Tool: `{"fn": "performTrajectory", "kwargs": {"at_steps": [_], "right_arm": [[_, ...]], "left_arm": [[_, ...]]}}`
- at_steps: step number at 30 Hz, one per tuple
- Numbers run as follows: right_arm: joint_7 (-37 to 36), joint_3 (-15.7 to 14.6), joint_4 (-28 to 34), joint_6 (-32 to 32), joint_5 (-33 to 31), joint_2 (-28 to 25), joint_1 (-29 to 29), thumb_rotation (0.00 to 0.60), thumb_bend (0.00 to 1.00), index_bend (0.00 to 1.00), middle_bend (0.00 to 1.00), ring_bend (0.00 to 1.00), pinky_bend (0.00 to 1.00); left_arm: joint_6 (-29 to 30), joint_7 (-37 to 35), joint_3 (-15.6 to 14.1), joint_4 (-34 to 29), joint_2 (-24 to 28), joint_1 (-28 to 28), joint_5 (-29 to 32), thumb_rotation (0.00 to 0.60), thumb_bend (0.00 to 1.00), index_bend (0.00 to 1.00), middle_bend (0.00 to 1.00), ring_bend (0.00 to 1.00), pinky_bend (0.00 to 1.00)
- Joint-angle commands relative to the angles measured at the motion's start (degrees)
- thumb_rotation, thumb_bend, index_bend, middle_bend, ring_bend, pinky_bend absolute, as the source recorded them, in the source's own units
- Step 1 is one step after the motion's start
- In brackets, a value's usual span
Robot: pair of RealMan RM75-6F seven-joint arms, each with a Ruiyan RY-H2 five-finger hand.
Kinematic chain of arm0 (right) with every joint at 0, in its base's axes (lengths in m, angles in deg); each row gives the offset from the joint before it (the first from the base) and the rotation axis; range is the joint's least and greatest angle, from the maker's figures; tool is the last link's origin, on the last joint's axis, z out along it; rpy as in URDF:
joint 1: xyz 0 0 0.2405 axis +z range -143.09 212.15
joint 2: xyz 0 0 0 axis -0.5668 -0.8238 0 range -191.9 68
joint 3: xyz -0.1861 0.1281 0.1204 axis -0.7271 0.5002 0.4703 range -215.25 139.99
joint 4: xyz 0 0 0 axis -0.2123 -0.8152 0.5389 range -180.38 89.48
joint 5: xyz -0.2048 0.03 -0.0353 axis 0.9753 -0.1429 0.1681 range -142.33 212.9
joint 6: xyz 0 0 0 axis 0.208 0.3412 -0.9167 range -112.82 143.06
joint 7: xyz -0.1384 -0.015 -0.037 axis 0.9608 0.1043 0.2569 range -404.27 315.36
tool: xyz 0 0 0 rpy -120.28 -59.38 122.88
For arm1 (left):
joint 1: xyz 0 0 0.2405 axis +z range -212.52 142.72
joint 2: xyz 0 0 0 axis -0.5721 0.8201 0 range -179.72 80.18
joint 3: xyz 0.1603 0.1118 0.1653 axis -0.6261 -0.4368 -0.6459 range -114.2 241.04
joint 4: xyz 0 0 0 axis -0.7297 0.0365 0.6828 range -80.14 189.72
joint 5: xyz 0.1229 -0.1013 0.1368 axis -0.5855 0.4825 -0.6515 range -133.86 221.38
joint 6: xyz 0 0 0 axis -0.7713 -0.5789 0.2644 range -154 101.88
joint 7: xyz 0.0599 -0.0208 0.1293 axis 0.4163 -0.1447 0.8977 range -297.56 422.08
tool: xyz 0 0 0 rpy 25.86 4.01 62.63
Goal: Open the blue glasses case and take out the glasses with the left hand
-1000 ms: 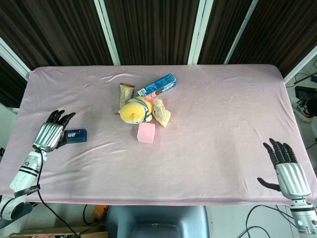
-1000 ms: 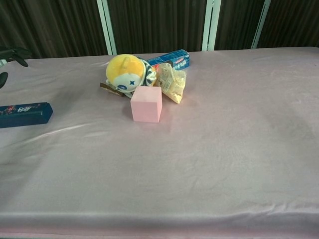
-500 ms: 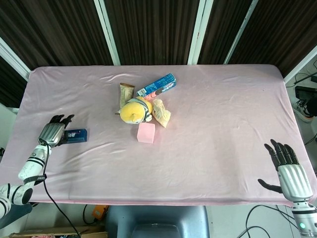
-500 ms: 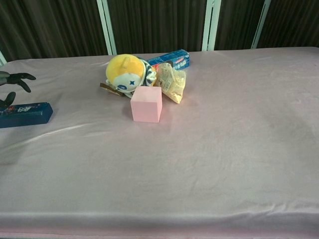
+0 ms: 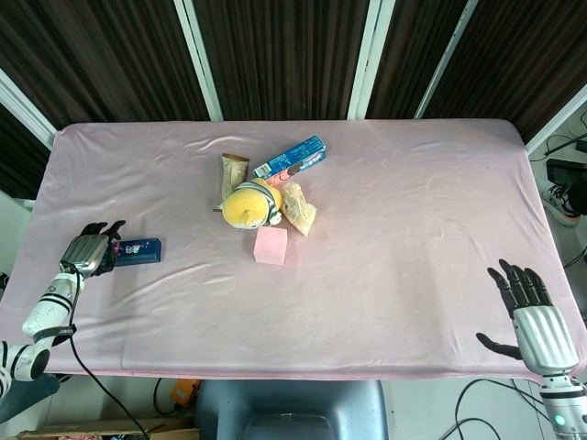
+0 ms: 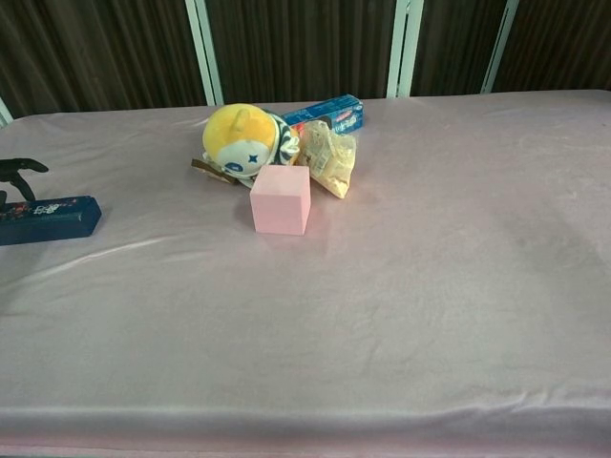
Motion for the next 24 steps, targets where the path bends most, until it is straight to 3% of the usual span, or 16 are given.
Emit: {"fn": "performTrajectory", "kwargs": {"at_steps": [1, 13, 24], "right_arm": [[0.2, -0.1, 0.0, -0.1, 0.2, 0.1, 0.0, 0.6, 0.19, 0.0, 0.0, 0.0, 0.02], [0.5, -0.4, 0.1, 0.1, 0.8, 0.2, -0.1, 0.6, 0.19, 0.0, 0.0, 0.0, 0.02], [-0.1, -0.5, 0.0, 1.0, 1.4, 0.0, -0.5, 0.6, 0.19, 0.0, 0.0, 0.0, 0.02]], "left_arm": [[-0.2, -0.3, -0.4, 0.0, 0.1, 0.2, -0.2, 0.6, 0.77, 0.0, 0.26, 0.05, 0.0], [-0.6, -0.7, -1.0, 1.1, 0.1, 0.8, 0.3, 0.6, 0.77, 0.0, 0.27, 0.07, 0.0], [4.6, -1.4, -3.8, -10.7, 5.2, 4.3, -3.2, 0.6, 0.79, 0.0, 0.32, 0.12, 0.05]]}}
